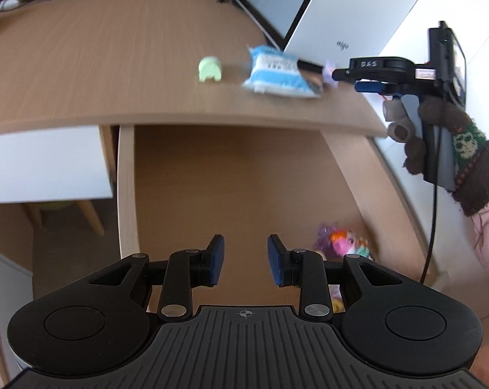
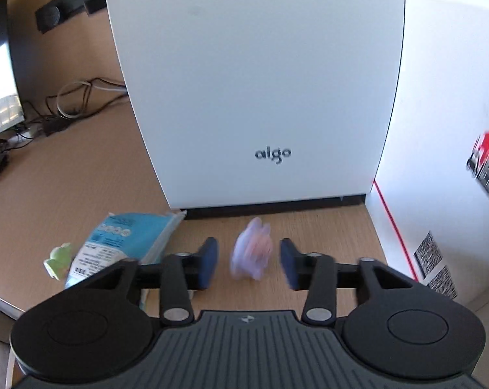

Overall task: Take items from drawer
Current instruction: 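Set the lavender bunny on the desktop by the white case, open right tool, then lower the left tool into the drawer and close on the yellow square toy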

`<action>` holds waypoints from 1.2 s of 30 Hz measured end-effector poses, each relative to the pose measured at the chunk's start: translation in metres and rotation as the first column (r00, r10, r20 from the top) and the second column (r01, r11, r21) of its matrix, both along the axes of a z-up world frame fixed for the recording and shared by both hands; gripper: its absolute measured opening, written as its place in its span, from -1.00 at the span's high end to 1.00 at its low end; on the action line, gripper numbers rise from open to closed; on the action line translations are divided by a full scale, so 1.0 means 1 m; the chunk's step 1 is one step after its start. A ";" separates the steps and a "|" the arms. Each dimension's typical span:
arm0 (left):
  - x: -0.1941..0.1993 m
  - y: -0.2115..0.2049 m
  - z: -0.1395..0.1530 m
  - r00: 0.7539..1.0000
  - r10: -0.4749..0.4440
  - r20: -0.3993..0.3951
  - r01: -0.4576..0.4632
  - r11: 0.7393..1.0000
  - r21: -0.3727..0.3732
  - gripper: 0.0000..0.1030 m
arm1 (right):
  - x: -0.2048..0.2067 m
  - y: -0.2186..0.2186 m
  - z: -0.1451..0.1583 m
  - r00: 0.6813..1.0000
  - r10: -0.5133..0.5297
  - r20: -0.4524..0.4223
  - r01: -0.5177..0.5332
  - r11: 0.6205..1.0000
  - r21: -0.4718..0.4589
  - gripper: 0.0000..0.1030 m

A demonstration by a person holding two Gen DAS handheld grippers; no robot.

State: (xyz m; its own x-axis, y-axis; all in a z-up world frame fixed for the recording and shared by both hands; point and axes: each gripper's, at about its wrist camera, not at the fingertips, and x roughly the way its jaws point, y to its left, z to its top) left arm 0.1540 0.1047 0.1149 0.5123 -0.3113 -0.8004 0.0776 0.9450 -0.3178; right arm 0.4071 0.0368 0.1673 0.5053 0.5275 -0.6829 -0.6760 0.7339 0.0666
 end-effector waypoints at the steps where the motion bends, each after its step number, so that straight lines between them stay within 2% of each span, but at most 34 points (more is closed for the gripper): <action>1: 0.000 -0.001 -0.002 1.000 -0.001 -0.010 0.001 1.000 -0.003 0.38 | -0.003 -0.004 -0.002 1.000 0.000 -0.020 0.000 1.000 0.010 -0.02; 7: 0.012 -0.021 -0.018 0.995 -0.063 -0.082 0.061 0.998 -0.029 0.38 | -0.045 -0.043 -0.004 0.997 0.013 -0.078 -0.013 1.000 -0.002 -0.33; 11: 0.021 -0.041 -0.030 0.985 -0.114 -0.128 0.110 0.993 -0.035 0.38 | -0.075 -0.072 -0.013 0.984 0.029 -0.177 -0.033 0.999 -0.018 -0.62; 14: 0.027 -0.056 -0.034 0.978 -0.156 -0.135 0.151 0.987 -0.050 0.37 | -0.096 -0.081 -0.026 0.971 0.029 -0.239 -0.046 0.997 -0.066 -0.62; 17: 0.031 -0.067 -0.038 0.971 -0.191 -0.147 0.184 0.981 -0.055 0.37 | -0.114 -0.090 -0.030 0.972 0.025 -0.232 -0.048 0.994 -0.094 -0.62; 21: 0.034 -0.078 -0.048 0.959 -0.213 -0.187 0.208 0.977 -0.046 0.37 | -0.121 -0.107 -0.022 0.971 -0.016 -0.239 -0.002 0.997 -0.077 -0.63; 26: 0.045 -0.082 -0.059 0.947 -0.191 -0.260 0.185 0.982 -0.047 0.37 | -0.129 -0.130 -0.017 0.973 -0.048 -0.226 0.030 0.996 -0.081 -0.72; 32: 0.060 -0.095 -0.076 0.933 -0.142 -0.330 0.127 0.990 -0.066 0.38 | -0.151 -0.151 -0.031 0.963 -0.083 -0.254 0.050 0.990 -0.133 -0.72; 36: 0.066 -0.108 -0.089 0.925 -0.104 -0.365 0.108 0.994 -0.010 0.38 | -0.172 -0.165 -0.034 0.963 -0.085 -0.256 0.045 0.986 -0.159 -0.72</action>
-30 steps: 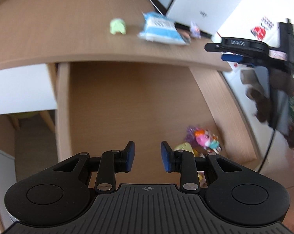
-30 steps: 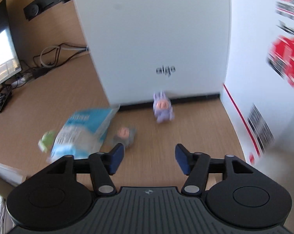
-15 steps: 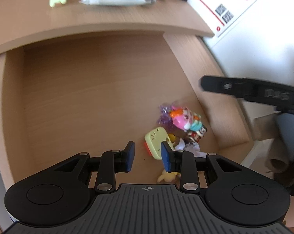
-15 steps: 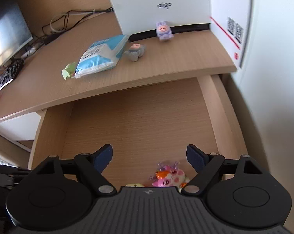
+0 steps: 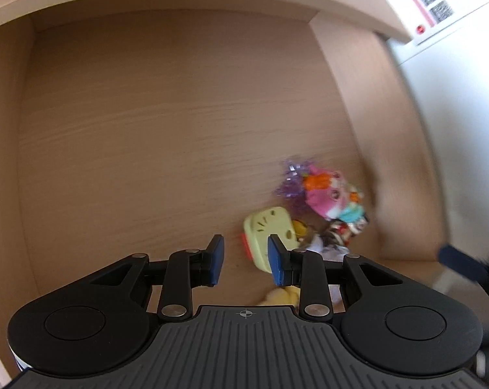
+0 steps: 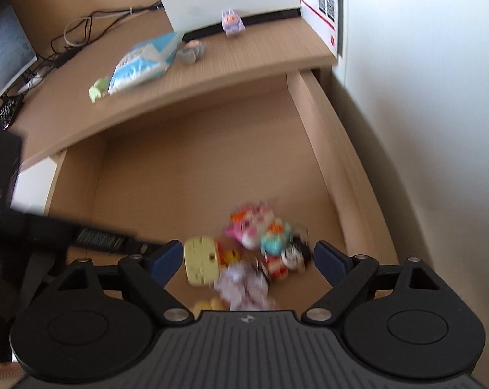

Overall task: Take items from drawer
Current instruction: 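Lower the left tool into the drawer and close on the yellow square toy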

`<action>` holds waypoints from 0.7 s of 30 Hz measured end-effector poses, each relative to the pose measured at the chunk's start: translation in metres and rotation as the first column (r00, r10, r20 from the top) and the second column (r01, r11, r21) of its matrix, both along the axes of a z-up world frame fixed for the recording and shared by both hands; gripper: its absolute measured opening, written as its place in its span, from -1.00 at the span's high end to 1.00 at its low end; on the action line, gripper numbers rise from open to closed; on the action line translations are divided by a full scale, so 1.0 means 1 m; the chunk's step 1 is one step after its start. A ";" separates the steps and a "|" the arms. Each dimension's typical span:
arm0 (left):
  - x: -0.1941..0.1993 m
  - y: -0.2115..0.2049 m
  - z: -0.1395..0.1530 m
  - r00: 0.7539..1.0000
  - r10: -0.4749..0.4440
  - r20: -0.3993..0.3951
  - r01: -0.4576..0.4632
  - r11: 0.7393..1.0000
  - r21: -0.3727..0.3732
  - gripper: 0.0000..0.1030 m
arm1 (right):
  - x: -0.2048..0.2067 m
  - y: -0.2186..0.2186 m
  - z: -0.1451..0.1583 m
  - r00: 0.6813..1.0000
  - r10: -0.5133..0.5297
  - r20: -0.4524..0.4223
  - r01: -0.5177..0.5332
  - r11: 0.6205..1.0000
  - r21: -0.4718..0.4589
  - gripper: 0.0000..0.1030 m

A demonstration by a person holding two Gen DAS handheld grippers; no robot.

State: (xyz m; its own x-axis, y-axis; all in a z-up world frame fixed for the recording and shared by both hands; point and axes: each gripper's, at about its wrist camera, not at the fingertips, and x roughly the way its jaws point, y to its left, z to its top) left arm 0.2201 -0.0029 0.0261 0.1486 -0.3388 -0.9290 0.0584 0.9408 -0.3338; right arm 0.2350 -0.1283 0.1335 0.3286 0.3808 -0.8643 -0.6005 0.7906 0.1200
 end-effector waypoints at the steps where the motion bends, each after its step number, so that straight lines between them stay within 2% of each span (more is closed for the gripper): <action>1: 0.001 -0.004 -0.002 1.000 -0.002 -0.001 0.002 1.000 0.007 0.38 | -0.006 -0.003 0.000 1.000 0.010 0.009 -0.010 1.000 -0.010 -0.72; 6: 0.001 -0.017 -0.008 1.000 -0.005 0.002 0.004 1.000 0.004 0.38 | -0.032 -0.012 0.005 0.995 0.051 0.084 -0.046 0.997 -0.067 -0.72; 12: -0.001 -0.031 -0.018 0.999 -0.038 -0.010 0.038 0.999 0.033 0.37 | -0.038 -0.024 0.006 0.995 0.004 0.101 0.004 0.997 -0.080 -0.72; 17: -0.001 -0.037 -0.024 0.999 -0.051 -0.009 0.051 0.998 0.034 0.10 | -0.043 -0.031 0.004 0.993 -0.020 0.119 0.032 0.995 -0.099 -0.72; 21: -0.001 -0.044 -0.025 0.997 -0.078 0.017 0.078 0.996 0.039 0.06 | -0.045 -0.034 0.002 0.992 -0.031 0.120 0.044 0.993 -0.107 -0.73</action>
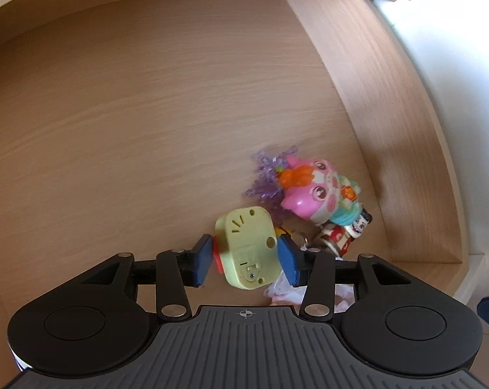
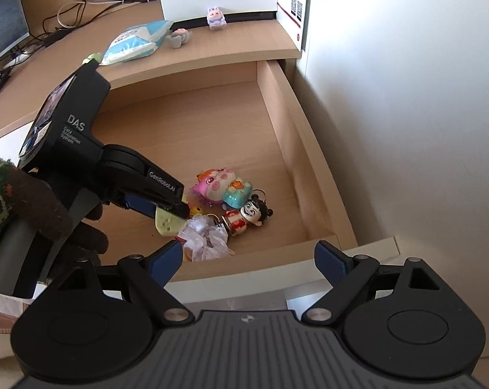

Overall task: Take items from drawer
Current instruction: 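Lower the left tool into the drawer and close on the yellow square toy, then lift the yellow square toy with the left tool while the right tool reaches into the drawer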

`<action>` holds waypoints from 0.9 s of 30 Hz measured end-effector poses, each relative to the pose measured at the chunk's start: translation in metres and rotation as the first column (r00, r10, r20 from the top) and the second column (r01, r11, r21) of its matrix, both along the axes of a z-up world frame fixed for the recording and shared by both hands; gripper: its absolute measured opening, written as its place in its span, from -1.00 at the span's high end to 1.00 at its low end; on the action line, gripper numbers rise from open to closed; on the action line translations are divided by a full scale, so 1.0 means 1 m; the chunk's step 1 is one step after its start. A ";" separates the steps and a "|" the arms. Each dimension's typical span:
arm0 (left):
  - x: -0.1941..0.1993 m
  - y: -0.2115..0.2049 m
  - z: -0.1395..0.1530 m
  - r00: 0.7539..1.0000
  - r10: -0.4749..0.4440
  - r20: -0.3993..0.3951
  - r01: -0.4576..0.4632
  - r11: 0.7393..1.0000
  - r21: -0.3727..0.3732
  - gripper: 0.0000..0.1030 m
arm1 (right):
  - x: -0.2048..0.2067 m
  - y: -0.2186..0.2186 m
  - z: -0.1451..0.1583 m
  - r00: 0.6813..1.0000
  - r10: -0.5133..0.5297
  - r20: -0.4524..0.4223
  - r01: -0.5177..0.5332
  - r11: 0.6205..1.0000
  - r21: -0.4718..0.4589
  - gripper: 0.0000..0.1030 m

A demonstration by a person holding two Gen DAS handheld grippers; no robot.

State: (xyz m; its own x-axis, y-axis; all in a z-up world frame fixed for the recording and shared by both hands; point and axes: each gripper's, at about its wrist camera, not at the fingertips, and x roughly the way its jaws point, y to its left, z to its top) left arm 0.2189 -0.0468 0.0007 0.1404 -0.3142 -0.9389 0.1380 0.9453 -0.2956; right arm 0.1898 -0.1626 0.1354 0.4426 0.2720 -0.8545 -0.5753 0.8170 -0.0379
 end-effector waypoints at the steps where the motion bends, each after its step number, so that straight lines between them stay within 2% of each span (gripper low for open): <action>1: 0.000 -0.002 0.000 1.000 -0.004 0.003 0.004 1.000 0.000 0.05 | -0.001 -0.001 -0.001 1.000 -0.002 0.000 0.002 1.000 -0.003 -0.73; 6: -0.002 -0.008 -0.006 1.000 -0.016 0.001 0.016 1.000 0.010 -0.02 | -0.006 -0.003 0.000 1.000 -0.008 0.009 0.008 1.000 -0.020 -0.74; 11: -0.005 -0.002 0.000 0.998 -0.051 0.029 0.051 0.999 -0.007 0.14 | -0.008 -0.008 0.004 1.000 -0.019 0.014 0.020 1.000 -0.024 -0.74; 15: -0.015 0.032 0.018 0.999 -0.007 0.050 0.011 0.997 -0.076 0.17 | 0.000 -0.006 0.009 1.000 -0.007 -0.004 0.007 1.000 0.006 -0.74; 20: -0.038 0.092 0.046 0.996 0.049 0.071 -0.043 0.996 -0.083 0.17 | 0.021 0.010 0.010 0.998 0.017 -0.054 -0.014 0.998 0.054 -0.75; 23: -0.041 0.124 0.060 0.993 0.093 0.078 -0.087 0.993 -0.077 0.17 | 0.037 0.026 0.001 0.993 0.035 -0.113 -0.029 0.998 0.056 -0.92; 27: -0.055 0.147 0.074 0.983 0.157 0.090 -0.147 0.983 -0.108 0.17 | 0.049 0.055 -0.014 0.976 0.077 -0.203 -0.072 0.997 0.035 -0.92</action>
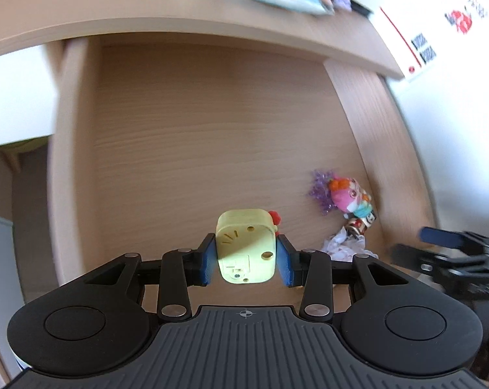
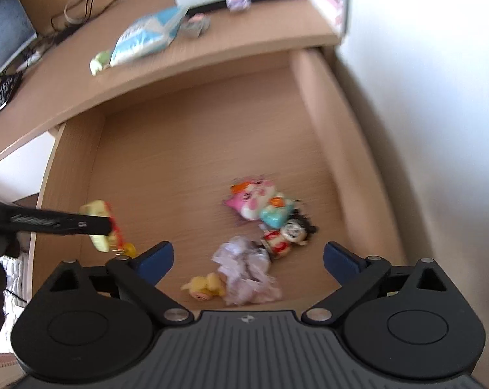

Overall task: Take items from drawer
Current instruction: 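Lift the yellow square toy with the left tool while the right tool reaches into the drawer, then close the right tool on the pink pig figure while the left tool holds the yellow toy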

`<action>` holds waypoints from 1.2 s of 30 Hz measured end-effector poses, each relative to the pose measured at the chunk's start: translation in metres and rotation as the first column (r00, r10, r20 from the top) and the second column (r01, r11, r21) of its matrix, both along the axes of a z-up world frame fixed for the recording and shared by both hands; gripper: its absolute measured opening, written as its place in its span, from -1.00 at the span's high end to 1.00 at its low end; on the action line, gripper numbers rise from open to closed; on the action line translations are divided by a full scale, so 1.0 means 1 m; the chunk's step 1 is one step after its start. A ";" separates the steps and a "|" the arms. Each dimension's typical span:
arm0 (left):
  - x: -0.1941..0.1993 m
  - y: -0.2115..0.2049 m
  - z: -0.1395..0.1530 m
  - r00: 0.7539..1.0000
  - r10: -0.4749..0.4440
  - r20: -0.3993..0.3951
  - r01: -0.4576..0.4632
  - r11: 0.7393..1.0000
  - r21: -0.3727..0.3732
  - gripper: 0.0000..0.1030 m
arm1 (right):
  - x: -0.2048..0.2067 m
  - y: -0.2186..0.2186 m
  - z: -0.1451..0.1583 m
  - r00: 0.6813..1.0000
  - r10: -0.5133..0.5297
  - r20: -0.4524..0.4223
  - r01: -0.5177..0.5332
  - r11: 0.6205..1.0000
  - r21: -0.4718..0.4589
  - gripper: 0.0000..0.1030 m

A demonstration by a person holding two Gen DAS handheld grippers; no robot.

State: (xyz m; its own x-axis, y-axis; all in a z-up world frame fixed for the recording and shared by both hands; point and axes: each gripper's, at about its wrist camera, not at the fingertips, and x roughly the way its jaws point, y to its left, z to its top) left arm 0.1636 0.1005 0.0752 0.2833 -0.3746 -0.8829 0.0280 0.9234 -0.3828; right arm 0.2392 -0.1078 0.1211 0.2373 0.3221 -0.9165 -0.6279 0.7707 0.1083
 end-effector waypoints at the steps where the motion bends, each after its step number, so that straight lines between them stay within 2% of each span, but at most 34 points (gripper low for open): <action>1: -0.003 0.004 0.002 1.000 0.013 0.005 -0.013 1.000 -0.003 0.17 | 0.001 0.007 -0.003 0.999 0.022 -0.024 -0.022 1.000 -0.004 -0.89; 2: -0.003 0.004 0.000 1.000 0.025 0.010 -0.025 1.000 -0.002 0.17 | 0.001 0.016 -0.006 0.997 0.048 -0.056 -0.048 0.999 -0.007 -0.77; 3: -0.006 0.007 0.002 0.999 0.036 0.015 -0.036 0.999 0.000 0.17 | 0.002 0.024 -0.011 0.992 0.078 -0.098 -0.079 0.997 -0.009 -0.51; 5: -0.012 0.013 0.006 0.998 0.060 0.032 -0.060 0.998 -0.006 0.17 | 0.004 0.041 -0.025 0.971 0.121 -0.204 -0.128 0.991 -0.023 -0.29; 11: -0.033 0.040 0.025 0.984 0.149 0.095 -0.142 0.987 -0.076 0.17 | 0.008 0.074 -0.073 0.936 0.128 -0.328 -0.212 0.949 -0.233 -0.27; 13: -0.023 0.028 0.021 0.979 0.177 0.099 -0.169 0.982 -0.089 0.17 | 0.008 0.078 -0.086 0.920 0.117 -0.374 -0.233 0.931 -0.282 -0.27; 14: -0.025 0.032 0.021 0.977 0.189 0.098 -0.180 0.979 -0.094 0.17 | 0.006 0.080 -0.091 0.916 0.119 -0.383 -0.246 0.920 -0.304 -0.20; 15: -0.026 0.035 0.020 0.974 0.203 0.096 -0.194 0.976 -0.099 0.17 | 0.003 0.083 -0.096 0.914 0.131 -0.385 -0.266 0.908 -0.324 0.05; 17: -0.027 0.037 0.016 0.969 0.232 0.082 -0.223 0.969 -0.105 0.17 | -0.001 0.091 -0.101 0.913 0.153 -0.378 -0.294 0.889 -0.351 0.32; 19: -0.027 0.039 0.012 0.966 0.251 0.068 -0.243 0.964 -0.104 0.17 | -0.002 0.100 -0.099 0.911 0.178 -0.373 -0.308 0.893 -0.327 0.33; 25: -0.033 0.050 0.012 0.961 0.274 0.045 -0.269 0.958 -0.097 0.17 | 0.007 0.125 -0.076 0.919 0.233 -0.318 -0.296 0.941 -0.167 0.37; 26: -0.033 0.050 0.013 0.961 0.273 0.047 -0.267 0.959 -0.099 0.17 | 0.010 0.126 -0.071 0.923 0.241 -0.299 -0.297 0.942 -0.155 0.32; 27: -0.033 0.049 0.013 0.961 0.271 0.048 -0.265 0.959 -0.101 0.17 | 0.012 0.125 -0.065 0.927 0.256 -0.275 -0.305 0.940 -0.151 0.20; 29: -0.031 0.047 0.013 0.962 0.270 0.047 -0.264 0.959 -0.103 0.17 | 0.015 0.119 -0.053 0.937 0.271 -0.219 -0.309 0.936 -0.167 -0.04; 31: -0.030 0.045 0.012 0.962 0.270 0.040 -0.265 0.958 -0.107 0.17 | 0.018 0.108 -0.046 0.947 0.256 -0.196 -0.295 0.934 -0.203 -0.12; 33: -0.029 0.044 0.009 0.962 0.270 0.031 -0.265 0.957 -0.121 0.17 | 0.024 0.090 -0.047 0.946 0.217 -0.242 -0.273 0.935 -0.228 -0.35; 36: -0.028 0.041 0.007 0.964 0.266 0.027 -0.259 0.955 -0.141 0.17 | 0.020 0.071 -0.066 0.937 0.166 -0.308 -0.265 0.911 -0.315 -0.39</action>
State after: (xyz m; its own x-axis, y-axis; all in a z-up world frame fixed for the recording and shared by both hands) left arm 0.1352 0.1414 0.0821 0.4260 -0.3967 -0.8131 -0.1883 0.8402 -0.5086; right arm 0.2591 -0.0371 0.0551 -0.0723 -0.0128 -0.9973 -0.7675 0.6392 0.0474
